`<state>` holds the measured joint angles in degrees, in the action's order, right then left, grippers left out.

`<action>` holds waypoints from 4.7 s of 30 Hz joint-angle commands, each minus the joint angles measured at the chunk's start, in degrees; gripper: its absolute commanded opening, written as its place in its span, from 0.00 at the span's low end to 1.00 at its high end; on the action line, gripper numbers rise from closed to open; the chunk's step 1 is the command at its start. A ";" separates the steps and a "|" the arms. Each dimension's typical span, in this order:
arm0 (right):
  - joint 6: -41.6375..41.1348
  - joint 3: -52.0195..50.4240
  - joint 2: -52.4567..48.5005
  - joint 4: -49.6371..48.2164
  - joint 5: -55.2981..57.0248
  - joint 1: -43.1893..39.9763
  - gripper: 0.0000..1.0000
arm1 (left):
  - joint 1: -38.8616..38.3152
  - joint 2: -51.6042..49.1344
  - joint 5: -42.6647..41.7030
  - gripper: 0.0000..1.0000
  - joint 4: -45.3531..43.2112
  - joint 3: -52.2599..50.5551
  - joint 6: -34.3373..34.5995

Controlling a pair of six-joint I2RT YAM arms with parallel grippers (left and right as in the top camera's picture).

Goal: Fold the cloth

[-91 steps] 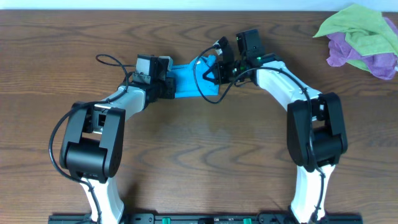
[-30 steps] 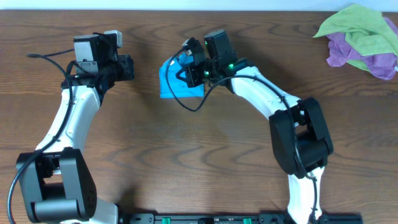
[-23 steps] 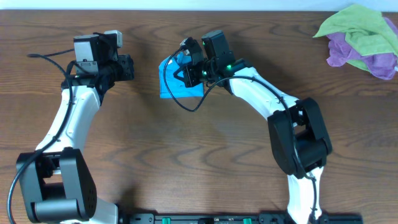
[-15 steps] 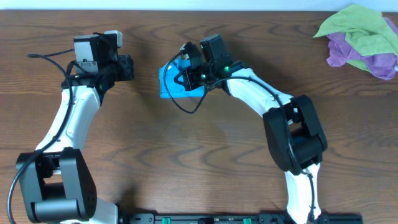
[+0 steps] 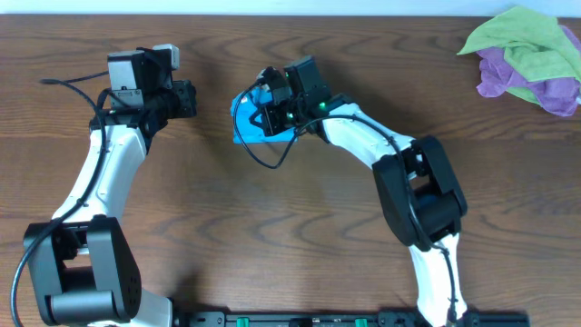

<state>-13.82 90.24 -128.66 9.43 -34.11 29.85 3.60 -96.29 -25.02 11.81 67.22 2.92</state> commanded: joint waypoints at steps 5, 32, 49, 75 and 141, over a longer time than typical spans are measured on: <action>-1.99 1.18 -1.75 -1.09 0.33 0.63 0.01 | 0.13 0.83 -0.55 0.06 0.15 1.29 -0.81; -2.73 12.22 -1.75 3.96 -3.82 -4.72 0.99 | 0.55 0.79 -0.07 0.06 0.87 1.25 -1.70; 16.17 33.77 6.75 59.21 29.20 -10.25 0.99 | 0.81 -3.52 -11.69 0.78 7.34 0.55 -3.34; 18.82 -13.86 67.25 54.55 41.77 -19.06 0.99 | -0.74 -2.60 -14.71 0.95 16.48 0.42 -6.40; 10.45 -37.77 86.64 49.79 40.74 -19.39 0.99 | -5.14 -22.45 -28.61 0.69 -18.73 -7.02 8.68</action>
<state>-2.42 52.75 -42.00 59.09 6.28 10.94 -1.37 -116.53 -53.21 -6.90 60.36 11.29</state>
